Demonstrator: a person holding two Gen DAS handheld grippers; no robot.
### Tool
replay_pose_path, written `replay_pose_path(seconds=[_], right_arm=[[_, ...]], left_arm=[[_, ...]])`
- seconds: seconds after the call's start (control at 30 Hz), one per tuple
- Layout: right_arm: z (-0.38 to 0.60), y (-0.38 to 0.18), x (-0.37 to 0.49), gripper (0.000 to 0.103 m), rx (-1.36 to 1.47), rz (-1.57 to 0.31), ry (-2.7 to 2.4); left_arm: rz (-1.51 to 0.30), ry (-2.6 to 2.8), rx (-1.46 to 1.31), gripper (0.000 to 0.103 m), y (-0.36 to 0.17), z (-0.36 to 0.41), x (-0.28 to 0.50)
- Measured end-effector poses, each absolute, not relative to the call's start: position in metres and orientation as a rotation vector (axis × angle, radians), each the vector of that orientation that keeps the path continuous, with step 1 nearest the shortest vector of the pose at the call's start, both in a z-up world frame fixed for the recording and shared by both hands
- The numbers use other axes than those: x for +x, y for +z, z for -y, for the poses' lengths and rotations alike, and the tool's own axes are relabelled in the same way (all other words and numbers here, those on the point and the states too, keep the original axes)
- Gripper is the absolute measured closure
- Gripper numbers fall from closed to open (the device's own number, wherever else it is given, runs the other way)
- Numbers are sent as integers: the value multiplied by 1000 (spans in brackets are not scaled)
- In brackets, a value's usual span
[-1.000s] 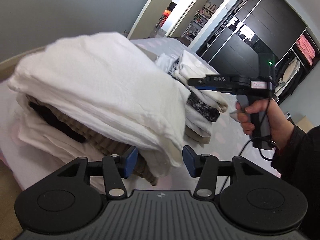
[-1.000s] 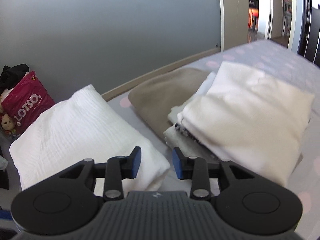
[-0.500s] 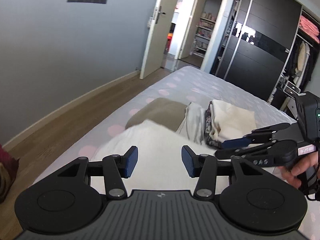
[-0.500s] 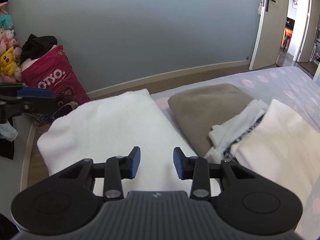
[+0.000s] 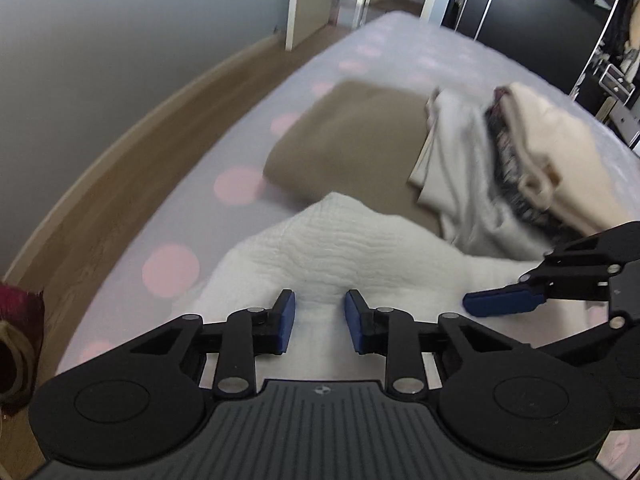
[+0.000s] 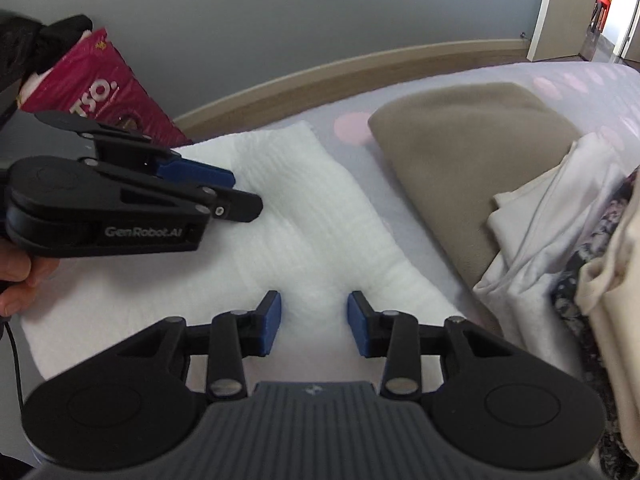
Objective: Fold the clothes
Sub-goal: 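Press and smooth the placed white bundle with both open grippers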
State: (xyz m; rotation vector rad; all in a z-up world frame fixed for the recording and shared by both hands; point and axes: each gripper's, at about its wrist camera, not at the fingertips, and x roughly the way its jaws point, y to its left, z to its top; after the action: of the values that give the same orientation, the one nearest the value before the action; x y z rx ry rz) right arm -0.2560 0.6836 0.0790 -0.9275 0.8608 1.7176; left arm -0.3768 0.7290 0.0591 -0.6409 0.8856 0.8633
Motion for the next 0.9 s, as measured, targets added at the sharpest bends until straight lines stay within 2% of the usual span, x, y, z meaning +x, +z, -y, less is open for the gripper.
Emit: replay_pose_path(seconds=[0.23, 0.5, 0.6, 0.63, 0.67, 0.7, 0.73, 0.9], right_arm=[[-686, 77, -262, 61, -948, -856, 1693], [-657, 110, -261, 62, -939, -768, 1690], [-636, 128, -258, 58, -939, -773, 1695], [-628, 134, -256, 50, -937, -779, 1700], [-618, 138, -253, 47, -934, -783, 1709], [-608, 143, -250, 46, -930, -787, 1718], [-599, 144, -246, 46, -929, -794, 1721], [-564, 133, -229, 46, -934, -871, 1722]], left_arm=[[-907, 877, -666, 77, 54, -729, -380], [-882, 866, -556, 77, 110, -689, -392], [-905, 843, -499, 77, 129, -664, -396], [-912, 836, -482, 74, 134, -656, -398], [-919, 827, -465, 71, 137, -648, -401], [-928, 823, -451, 60, 140, -641, -403], [-938, 828, -433, 57, 141, -635, -406], [-1028, 849, -400, 60, 120, -624, -415]])
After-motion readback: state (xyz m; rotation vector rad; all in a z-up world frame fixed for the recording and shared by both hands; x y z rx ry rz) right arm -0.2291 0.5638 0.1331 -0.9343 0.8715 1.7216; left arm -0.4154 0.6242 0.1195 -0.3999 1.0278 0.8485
